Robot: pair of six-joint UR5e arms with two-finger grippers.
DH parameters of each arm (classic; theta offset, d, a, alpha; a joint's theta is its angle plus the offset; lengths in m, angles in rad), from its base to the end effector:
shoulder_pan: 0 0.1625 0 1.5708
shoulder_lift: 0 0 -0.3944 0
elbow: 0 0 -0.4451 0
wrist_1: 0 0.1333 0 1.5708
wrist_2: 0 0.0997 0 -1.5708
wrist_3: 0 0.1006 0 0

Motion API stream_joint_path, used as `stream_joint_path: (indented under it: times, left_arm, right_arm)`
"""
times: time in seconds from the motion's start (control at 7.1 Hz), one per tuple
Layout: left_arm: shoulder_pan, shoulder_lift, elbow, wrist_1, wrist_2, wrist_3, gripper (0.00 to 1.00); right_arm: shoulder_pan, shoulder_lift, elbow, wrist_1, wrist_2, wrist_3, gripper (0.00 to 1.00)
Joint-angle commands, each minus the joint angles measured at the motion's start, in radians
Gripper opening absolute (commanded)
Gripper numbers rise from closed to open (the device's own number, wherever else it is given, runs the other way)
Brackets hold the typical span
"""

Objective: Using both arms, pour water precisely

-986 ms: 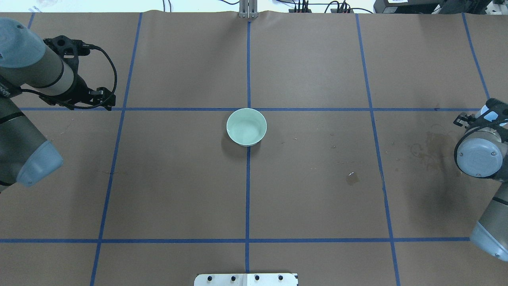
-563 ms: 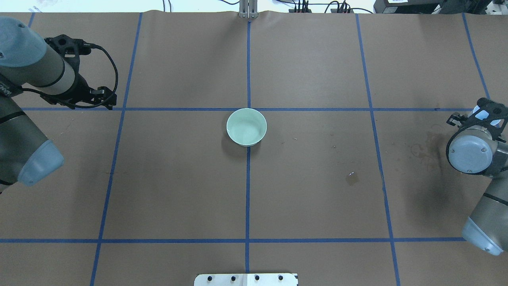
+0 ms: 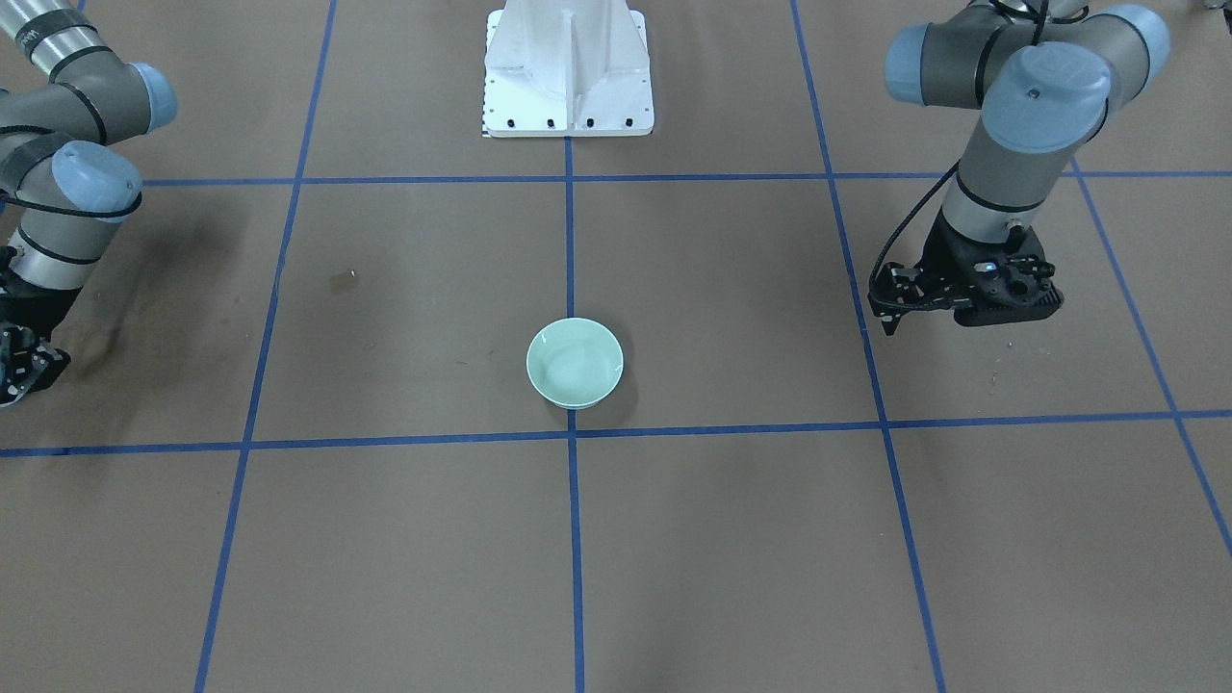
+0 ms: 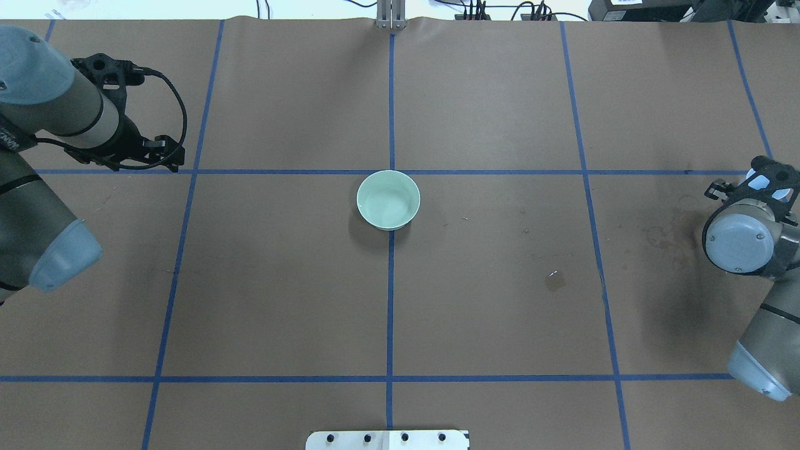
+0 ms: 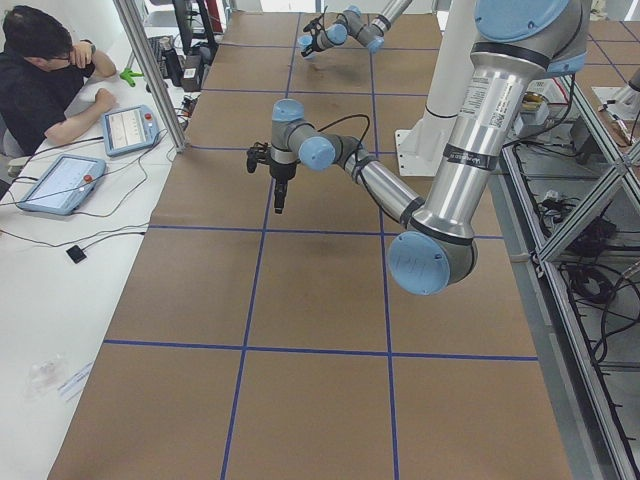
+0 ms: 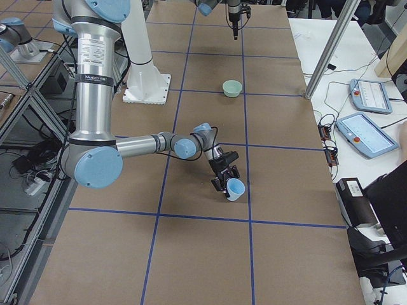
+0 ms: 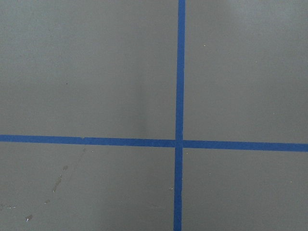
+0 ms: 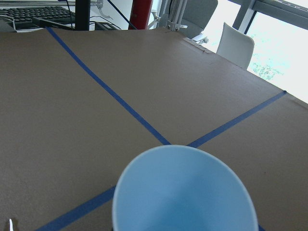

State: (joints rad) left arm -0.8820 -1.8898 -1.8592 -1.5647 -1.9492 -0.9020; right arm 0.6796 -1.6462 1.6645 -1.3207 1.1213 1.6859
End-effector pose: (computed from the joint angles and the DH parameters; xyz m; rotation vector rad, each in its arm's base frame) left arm 0.3226 -0.5431 0.3036 0.1538 0.6809 -0.0907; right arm -0.3053 -0.4742 0.6086 0.5179 -0.1329 0.8366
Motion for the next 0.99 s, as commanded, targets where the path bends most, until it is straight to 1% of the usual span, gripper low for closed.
stream_joint_path:
  times: [0.0, 0.28, 0.56, 0.7, 0.84]
  left_arm:
    - [0.0, 0.0, 0.0, 0.002, 0.0, 0.0, 1.0]
    - [0.0, 0.0, 0.002, 0.002, 0.0, 0.0, 1.0]
    - [0.0, 0.0, 0.002, 0.002, 0.001, 0.0, 1.0]
    - [0.0, 0.0, 0.002, 0.002, 0.0, 0.0, 1.0]
    - [0.0, 0.0, 0.002, 0.002, 0.0, 0.0, 1.0]
  right_arm:
    - [0.0, -0.001, 0.0, 0.0, 0.0, 0.0, 0.28]
    - [0.0, -0.007, -0.006, 0.0, -0.002, 0.001, 0.6]
    - [0.0, -0.007, -0.005, 0.0, -0.003, 0.006, 0.79]
    - [0.0, -0.001, -0.002, 0.0, -0.005, 0.008, 0.99]
    - [0.0, -0.001, -0.003, 0.0, -0.005, 0.008, 0.99]
